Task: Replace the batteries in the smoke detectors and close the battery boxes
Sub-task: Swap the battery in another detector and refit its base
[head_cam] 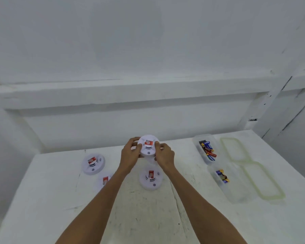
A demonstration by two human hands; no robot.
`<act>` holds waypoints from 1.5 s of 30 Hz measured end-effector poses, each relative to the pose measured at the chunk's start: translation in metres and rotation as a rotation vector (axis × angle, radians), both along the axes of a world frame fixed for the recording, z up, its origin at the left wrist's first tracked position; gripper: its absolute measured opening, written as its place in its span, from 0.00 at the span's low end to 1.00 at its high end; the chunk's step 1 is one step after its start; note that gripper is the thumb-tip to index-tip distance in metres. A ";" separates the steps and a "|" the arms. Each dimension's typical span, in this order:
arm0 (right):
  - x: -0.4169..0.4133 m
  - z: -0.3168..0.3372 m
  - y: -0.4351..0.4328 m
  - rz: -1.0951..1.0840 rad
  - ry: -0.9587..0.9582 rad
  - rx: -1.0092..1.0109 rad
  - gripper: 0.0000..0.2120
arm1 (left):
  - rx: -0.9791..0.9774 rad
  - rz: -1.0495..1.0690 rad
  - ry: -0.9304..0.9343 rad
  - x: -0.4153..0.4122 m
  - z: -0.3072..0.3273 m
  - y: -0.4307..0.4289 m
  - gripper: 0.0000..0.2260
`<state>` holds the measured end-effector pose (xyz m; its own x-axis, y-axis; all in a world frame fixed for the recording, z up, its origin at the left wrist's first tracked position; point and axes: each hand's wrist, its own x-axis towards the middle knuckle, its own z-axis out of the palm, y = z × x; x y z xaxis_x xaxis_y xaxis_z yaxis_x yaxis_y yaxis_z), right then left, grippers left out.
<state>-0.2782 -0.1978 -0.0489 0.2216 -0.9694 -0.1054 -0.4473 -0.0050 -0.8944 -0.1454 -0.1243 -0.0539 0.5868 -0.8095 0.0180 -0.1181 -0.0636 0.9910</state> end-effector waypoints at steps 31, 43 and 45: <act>0.064 -0.003 0.008 0.247 0.270 -0.098 0.10 | 0.372 0.020 -0.445 0.083 -0.028 0.029 0.18; -0.009 -0.008 -0.021 0.158 0.322 -0.208 0.08 | 0.296 -0.175 -0.665 0.033 -0.031 -0.007 0.19; -0.019 -0.011 -0.023 0.211 0.393 -0.181 0.14 | 0.328 -0.270 -0.655 0.024 -0.030 -0.015 0.21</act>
